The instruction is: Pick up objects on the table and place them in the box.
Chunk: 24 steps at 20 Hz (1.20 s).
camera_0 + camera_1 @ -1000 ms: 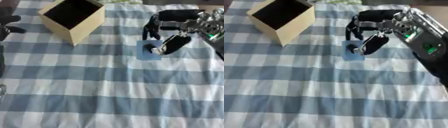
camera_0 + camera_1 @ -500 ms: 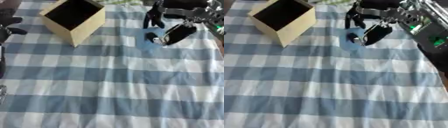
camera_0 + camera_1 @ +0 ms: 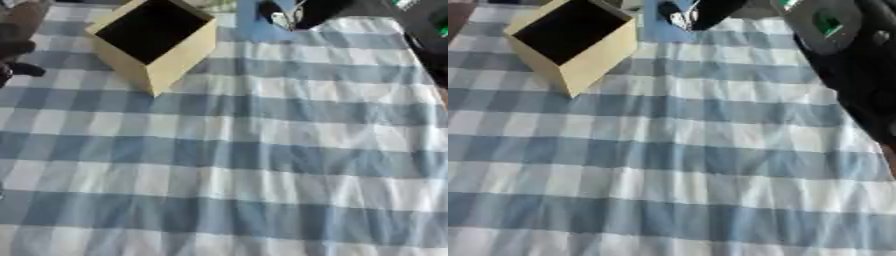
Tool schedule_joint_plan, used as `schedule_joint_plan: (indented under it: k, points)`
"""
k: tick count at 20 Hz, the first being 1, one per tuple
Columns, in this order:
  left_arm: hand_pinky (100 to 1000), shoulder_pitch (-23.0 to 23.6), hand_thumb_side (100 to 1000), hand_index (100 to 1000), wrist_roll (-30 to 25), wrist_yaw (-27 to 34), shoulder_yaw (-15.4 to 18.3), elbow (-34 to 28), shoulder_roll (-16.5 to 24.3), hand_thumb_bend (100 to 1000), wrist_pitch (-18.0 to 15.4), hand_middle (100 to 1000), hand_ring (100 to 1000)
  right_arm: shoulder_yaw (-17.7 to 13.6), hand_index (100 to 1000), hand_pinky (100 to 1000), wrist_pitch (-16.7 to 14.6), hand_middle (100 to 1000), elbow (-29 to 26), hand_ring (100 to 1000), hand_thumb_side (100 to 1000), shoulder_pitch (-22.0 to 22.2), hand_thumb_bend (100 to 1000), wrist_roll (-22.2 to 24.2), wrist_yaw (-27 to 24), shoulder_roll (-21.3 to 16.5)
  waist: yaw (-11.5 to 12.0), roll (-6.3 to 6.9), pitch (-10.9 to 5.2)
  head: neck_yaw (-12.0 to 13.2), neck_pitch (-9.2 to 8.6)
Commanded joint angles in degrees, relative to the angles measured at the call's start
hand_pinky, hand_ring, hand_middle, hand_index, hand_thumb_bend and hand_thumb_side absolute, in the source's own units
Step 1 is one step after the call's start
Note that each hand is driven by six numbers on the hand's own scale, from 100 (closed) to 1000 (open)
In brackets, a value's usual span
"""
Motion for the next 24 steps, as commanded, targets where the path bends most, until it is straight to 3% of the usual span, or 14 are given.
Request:
schedule_joint_plan:
  k: [1, 7, 12, 24]
  points:
    - [628, -1.0, 793, 833, -0.6, 0.5, -0.2, -0.8, 0.5, 100, -0.1, 781, 769, -3.4, 382, 604, -1.4, 257, 6.8, 604, 239, -3.3, 100, -2.6, 3.4, 3.1, 1.0, -0.01, -0.88, -1.6, -1.37]
    - [628, -2.0, 792, 832, -0.8, 1.1, -0.3, -0.8, 0.4, 100, -0.2, 782, 769, -8.6, 379, 597, -3.4, 251, 16.8, 602, 245, -7.2, 100, -7.9, 9.8, 9.8, 5.6, -1.72, -0.54, -5.3, -2.66]
    - [627, -2.8, 800, 831, -1.3, 1.3, -0.7, -0.8, 0.1, 100, -0.2, 782, 768, -12.6, 377, 591, -3.4, 246, 21.7, 600, 250, -9.3, 100, -12.7, 15.5, 14.0, 9.0, -2.94, 0.22, -8.1, -3.83]
    - [624, -4.7, 829, 831, -2.4, 1.1, -1.4, -0.8, -0.4, 100, -0.3, 782, 766, -21.3, 372, 580, 0.6, 239, 27.6, 598, 222, -11.0, 100, -26.7, 30.7, 19.3, 13.9, -5.24, 3.69, -11.1, -7.72]
